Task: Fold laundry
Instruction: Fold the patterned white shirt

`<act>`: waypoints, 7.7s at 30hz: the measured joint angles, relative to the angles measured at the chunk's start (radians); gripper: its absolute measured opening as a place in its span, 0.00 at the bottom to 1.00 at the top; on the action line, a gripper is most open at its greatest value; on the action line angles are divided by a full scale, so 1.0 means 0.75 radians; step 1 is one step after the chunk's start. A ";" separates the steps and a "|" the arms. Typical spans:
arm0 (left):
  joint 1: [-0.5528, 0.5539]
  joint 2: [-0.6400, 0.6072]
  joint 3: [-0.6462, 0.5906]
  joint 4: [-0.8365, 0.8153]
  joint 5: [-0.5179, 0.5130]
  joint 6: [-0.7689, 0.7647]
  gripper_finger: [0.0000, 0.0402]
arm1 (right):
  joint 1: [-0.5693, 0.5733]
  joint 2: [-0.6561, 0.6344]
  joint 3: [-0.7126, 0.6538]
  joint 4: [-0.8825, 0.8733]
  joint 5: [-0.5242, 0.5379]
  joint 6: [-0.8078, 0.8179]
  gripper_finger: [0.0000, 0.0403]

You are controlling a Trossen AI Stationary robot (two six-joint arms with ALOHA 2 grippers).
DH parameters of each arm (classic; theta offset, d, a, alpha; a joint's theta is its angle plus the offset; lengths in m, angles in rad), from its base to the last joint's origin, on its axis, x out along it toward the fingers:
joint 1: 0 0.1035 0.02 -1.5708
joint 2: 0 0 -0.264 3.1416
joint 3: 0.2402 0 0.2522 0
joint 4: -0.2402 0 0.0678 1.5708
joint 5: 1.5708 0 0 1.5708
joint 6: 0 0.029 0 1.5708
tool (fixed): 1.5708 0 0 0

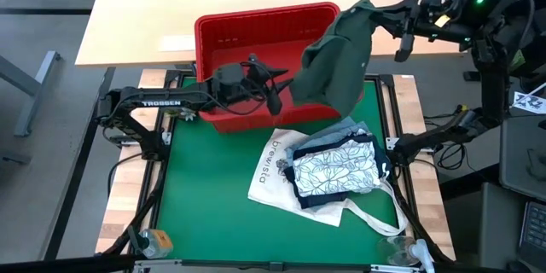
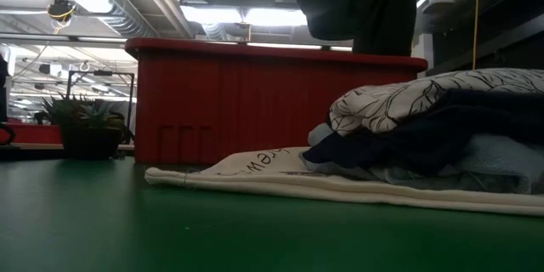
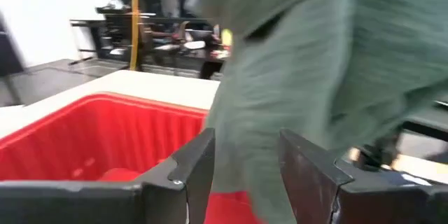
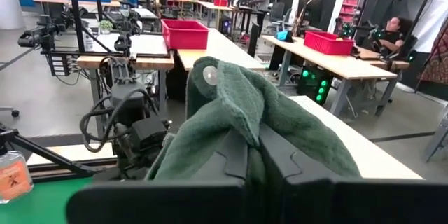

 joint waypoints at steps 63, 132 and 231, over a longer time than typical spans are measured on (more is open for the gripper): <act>0.025 0.097 0.001 0.083 0.516 -0.183 0.38 | 0.000 0.122 0.000 0.004 -0.547 0.000 0.02; -0.109 0.166 0.000 0.096 0.568 -0.383 0.08 | 0.000 0.103 0.000 -0.028 -0.612 -0.035 0.01; -1.530 0.320 0.532 -1.759 -0.704 -2.335 0.00 | 0.628 0.472 -1.395 1.541 -0.219 0.234 0.06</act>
